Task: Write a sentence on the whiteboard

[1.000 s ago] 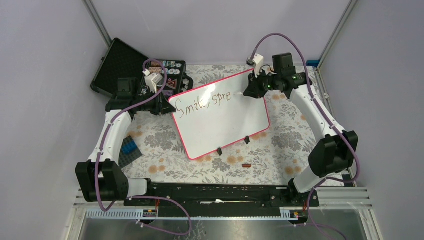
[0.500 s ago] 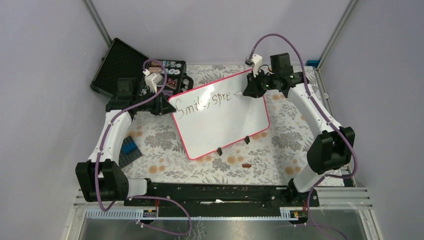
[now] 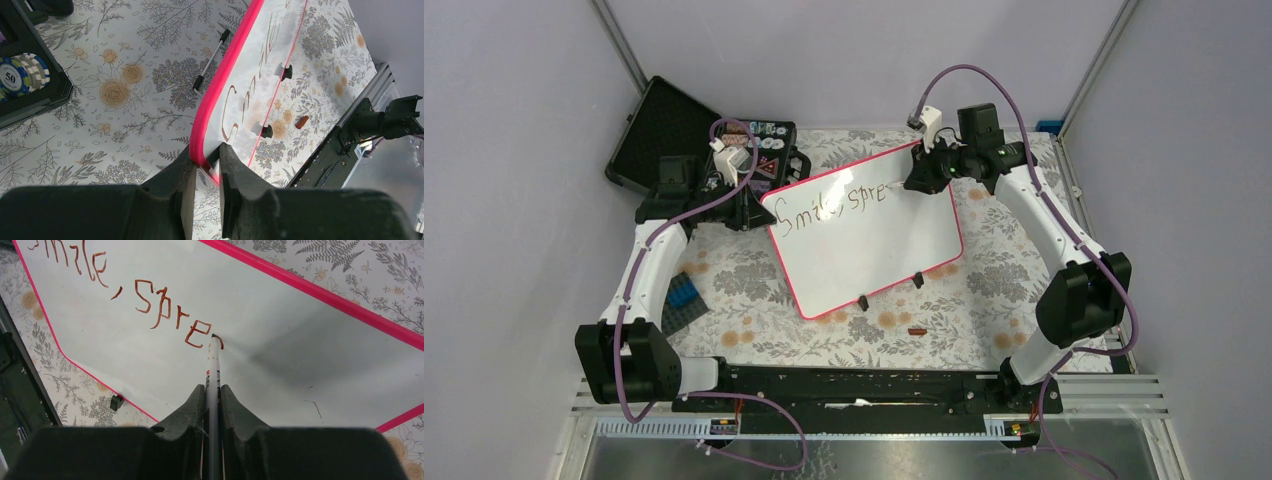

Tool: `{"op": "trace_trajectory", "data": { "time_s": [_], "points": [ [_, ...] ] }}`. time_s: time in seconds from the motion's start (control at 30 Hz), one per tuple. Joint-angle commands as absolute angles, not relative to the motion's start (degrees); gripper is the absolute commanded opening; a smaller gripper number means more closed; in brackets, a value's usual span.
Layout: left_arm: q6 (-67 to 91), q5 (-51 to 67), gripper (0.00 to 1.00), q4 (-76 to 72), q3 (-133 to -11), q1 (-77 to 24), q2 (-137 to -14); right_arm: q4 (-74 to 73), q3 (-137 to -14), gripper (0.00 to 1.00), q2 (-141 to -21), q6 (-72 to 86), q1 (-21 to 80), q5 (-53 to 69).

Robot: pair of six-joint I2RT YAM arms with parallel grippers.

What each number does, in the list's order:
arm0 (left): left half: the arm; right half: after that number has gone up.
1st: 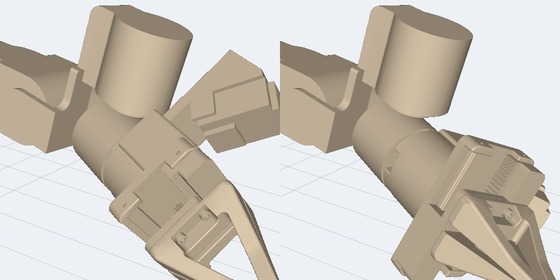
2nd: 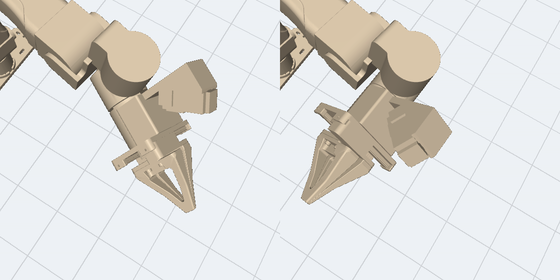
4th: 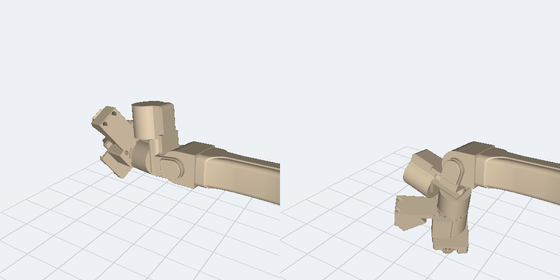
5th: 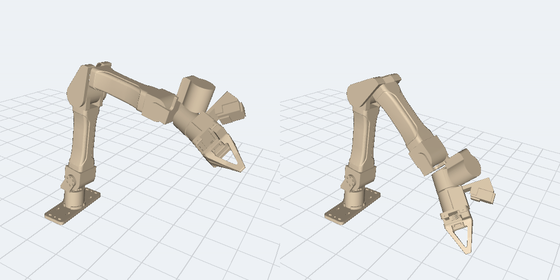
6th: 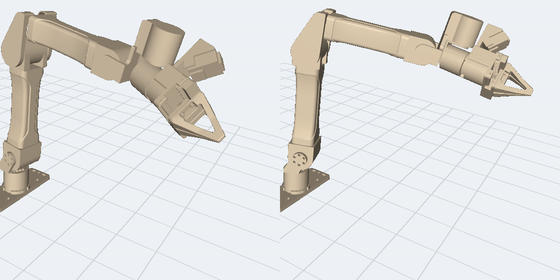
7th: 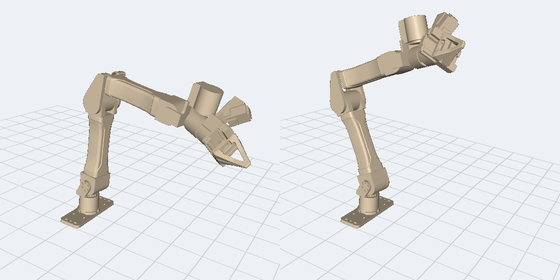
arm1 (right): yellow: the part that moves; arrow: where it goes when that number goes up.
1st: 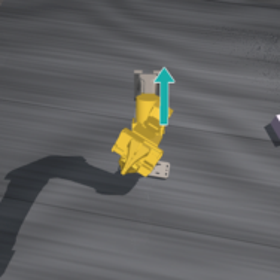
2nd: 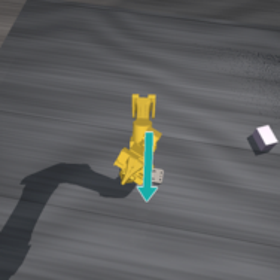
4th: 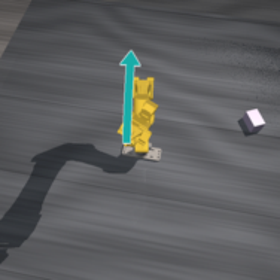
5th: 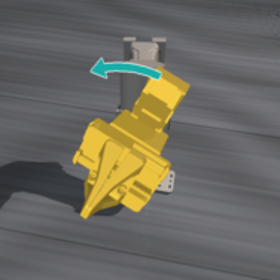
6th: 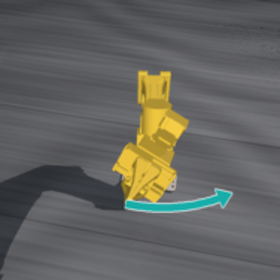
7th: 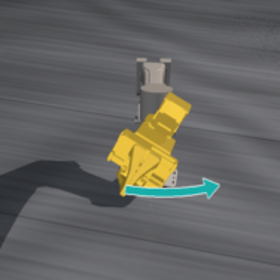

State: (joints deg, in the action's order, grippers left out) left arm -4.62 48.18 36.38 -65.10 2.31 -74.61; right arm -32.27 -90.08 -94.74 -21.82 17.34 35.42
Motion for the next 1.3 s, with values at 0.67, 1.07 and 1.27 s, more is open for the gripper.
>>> {"op": "trace_trajectory", "data": {
  "time_s": [0.67,1.07,1.27],
  "points": [
    [-8.2,44.6,0.00,33.4,-65.0,1.9,-73.3,-31.0,-87.7,0.00,-92.4,-23.0,17.5,33.5],
    [-8.1,44.5,0.00,33.4,-65.1,1.9,-73.3,-31.4,-88.4,0.00,-92.1,-23.5,16.1,33.2],
    [-8.1,44.5,0.00,33.4,-65.1,1.9,-73.4,-32.0,-89.0,0.00,-92.5,-23.7,15.8,33.1]
  ]
}}
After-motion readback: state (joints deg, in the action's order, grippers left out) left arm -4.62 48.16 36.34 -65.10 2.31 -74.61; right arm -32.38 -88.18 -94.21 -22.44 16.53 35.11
